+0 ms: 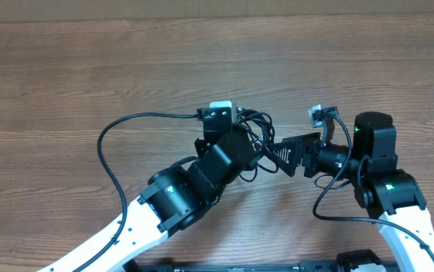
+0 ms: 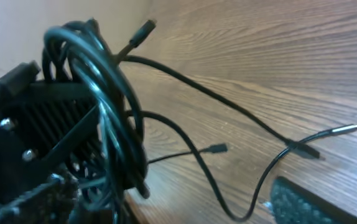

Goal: Untangle cables

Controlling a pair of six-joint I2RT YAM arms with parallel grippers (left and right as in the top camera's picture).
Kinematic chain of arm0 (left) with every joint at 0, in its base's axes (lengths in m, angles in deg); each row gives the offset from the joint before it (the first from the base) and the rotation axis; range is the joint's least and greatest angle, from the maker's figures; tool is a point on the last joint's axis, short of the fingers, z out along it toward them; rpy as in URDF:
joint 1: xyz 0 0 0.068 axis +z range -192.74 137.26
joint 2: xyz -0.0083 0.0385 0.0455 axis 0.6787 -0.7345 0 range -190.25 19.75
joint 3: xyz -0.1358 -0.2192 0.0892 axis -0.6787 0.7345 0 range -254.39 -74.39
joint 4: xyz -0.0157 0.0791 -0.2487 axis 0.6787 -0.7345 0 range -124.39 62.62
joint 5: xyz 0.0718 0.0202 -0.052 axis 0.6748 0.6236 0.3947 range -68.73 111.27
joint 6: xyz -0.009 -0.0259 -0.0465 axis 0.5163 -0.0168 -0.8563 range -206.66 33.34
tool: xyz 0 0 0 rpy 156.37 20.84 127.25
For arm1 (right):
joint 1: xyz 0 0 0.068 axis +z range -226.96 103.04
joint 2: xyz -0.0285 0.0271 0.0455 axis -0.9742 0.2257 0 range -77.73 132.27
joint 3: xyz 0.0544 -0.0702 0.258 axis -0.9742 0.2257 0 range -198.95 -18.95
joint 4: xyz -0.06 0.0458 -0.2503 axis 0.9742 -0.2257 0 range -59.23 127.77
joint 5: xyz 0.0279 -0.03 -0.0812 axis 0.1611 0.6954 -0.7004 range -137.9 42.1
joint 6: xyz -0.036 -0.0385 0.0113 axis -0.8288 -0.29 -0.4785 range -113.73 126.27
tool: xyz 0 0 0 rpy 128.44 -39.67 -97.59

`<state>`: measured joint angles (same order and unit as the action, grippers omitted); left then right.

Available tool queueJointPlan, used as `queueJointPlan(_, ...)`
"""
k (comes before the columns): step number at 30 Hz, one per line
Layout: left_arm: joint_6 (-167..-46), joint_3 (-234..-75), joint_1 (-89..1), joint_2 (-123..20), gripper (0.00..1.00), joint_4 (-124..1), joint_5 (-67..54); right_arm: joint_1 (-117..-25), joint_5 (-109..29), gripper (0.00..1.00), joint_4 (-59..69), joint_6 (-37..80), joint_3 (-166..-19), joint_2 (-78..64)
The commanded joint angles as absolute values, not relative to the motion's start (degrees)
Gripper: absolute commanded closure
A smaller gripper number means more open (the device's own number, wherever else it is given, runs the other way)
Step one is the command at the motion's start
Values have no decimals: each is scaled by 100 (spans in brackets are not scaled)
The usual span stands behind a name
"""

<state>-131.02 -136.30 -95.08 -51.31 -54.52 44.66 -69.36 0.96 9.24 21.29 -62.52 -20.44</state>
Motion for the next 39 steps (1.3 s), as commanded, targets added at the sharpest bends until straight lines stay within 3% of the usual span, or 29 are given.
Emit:
queueJointPlan(1,-12881,-13686,-9490,-5103,96,-5371,4357,-6947,-538,9,766,2123,-6355,-2048)
queueJointPlan(13,-12645,-13686,-9494,-5101,96,-5262,4053,-6945,-1255,14,594,2514,-6355,-2048)
queueJointPlan(21,-11891,-13686,-9494,-5099,96,-4807,2864,-6945,-1486,15,550,2579,-6355,-2046)
queueJointPlan(31,-11863,-13686,-9494,-5057,96,-4702,2917,-6947,-2050,16,406,2772,-6355,-1602)
queueJointPlan(39,-11795,-13686,-9488,-4720,96,-4816,4141,-6947,-2367,16,377,2947,-6355,-1480)
